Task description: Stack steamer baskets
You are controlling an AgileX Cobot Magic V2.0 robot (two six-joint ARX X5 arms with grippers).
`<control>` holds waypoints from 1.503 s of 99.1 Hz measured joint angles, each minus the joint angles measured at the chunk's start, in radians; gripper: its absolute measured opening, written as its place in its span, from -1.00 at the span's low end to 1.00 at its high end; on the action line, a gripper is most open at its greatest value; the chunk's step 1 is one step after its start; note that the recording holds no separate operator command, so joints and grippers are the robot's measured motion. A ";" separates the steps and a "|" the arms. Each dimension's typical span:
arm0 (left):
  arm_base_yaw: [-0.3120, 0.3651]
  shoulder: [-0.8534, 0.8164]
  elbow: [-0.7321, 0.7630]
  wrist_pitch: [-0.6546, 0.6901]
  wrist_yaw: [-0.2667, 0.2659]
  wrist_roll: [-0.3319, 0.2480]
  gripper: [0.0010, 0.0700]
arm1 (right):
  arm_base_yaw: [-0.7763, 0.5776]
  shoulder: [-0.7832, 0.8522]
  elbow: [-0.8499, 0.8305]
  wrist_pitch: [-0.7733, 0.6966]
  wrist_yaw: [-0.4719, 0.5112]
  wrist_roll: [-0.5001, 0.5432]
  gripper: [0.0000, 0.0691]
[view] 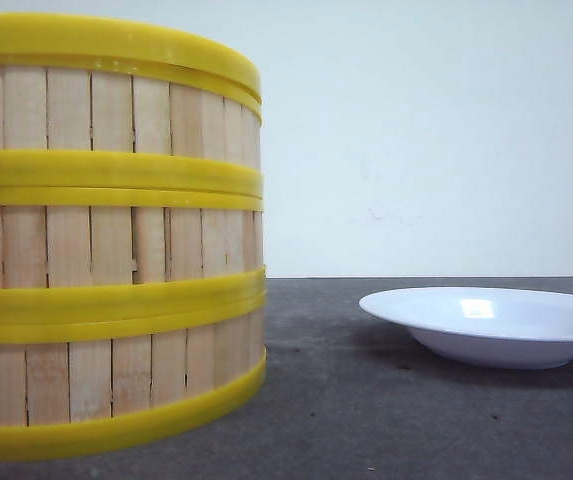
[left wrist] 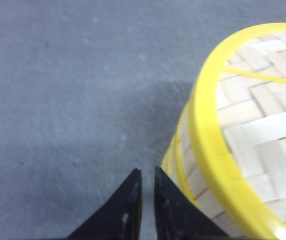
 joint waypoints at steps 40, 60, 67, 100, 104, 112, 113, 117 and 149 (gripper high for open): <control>0.000 -0.415 -0.637 0.479 -0.029 -0.046 -0.98 | 0.000 0.000 0.000 0.000 0.000 0.000 -0.98; 0.000 -0.525 -0.717 0.507 -0.054 -0.057 -0.98 | 0.000 0.000 0.000 0.000 0.000 0.000 -0.98; 0.000 -0.545 -0.725 0.527 -0.056 -0.054 -0.98 | 0.000 0.001 0.000 0.000 0.000 0.000 -0.98; -0.033 -0.544 -0.742 0.569 -0.122 -0.037 -0.98 | 0.000 0.001 0.000 0.039 0.000 0.000 -0.98; -0.033 -0.544 -0.742 0.569 -0.123 -0.037 -0.98 | 0.000 0.001 0.000 0.046 0.000 0.000 -0.98; -0.033 -0.544 -0.742 0.569 -0.125 -0.037 -0.98 | 0.000 0.001 0.000 0.055 0.000 0.000 -0.98; -0.033 -0.544 -0.742 0.569 -0.125 -0.037 -0.98 | 0.000 0.001 0.000 0.055 0.000 0.000 -0.98; -0.033 -0.544 -0.742 0.569 -0.125 -0.037 -0.98 | 0.000 0.001 0.000 0.057 0.000 0.000 -0.98; -0.033 -0.544 -0.742 0.569 -0.125 -0.037 -0.98 | 0.000 0.001 0.000 0.071 0.000 0.000 -0.98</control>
